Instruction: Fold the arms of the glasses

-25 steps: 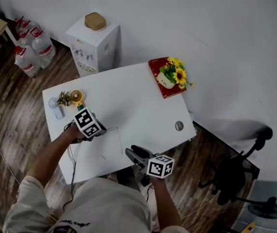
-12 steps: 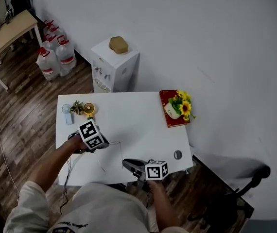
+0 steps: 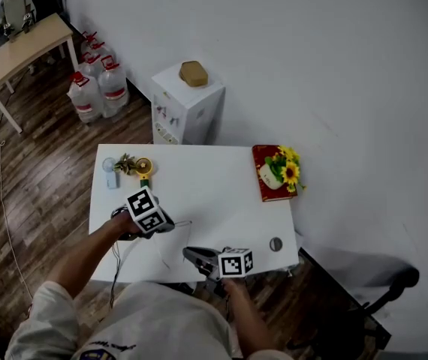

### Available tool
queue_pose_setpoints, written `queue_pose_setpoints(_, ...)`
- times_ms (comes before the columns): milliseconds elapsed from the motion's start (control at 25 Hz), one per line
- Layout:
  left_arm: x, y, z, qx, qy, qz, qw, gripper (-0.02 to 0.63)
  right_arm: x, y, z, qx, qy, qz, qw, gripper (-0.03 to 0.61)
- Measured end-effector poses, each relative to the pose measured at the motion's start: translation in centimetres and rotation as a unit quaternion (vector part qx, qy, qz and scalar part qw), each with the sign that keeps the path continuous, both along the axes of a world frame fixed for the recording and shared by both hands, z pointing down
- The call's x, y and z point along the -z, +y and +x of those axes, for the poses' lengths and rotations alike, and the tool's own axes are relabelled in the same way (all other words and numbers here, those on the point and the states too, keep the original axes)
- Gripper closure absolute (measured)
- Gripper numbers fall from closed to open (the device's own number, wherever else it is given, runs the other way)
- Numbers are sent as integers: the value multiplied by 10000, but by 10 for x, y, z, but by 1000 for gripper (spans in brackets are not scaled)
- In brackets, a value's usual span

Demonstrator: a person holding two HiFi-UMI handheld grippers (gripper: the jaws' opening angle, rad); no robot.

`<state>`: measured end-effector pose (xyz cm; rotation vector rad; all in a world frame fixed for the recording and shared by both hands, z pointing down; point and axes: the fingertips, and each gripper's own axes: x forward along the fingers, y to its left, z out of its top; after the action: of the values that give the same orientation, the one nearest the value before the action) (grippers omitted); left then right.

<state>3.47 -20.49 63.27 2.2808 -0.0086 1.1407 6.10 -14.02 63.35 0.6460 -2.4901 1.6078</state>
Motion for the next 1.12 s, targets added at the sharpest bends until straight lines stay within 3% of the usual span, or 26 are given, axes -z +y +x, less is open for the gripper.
queue_pose_setpoints(320,9,18,27,-5,118,-74,9999,594,1,1,-9,-445,-74,196,9988,551)
queue_pose_setpoints(640,8,35,39,-154,145,-103,9997,594,-26,-6,3,-994,783,457,9909,326)
queue_pose_setpoints(1120,8,47,46,-225,234,-260,9991,594,-31,-22,5,-1335,1678,982,9718,249)
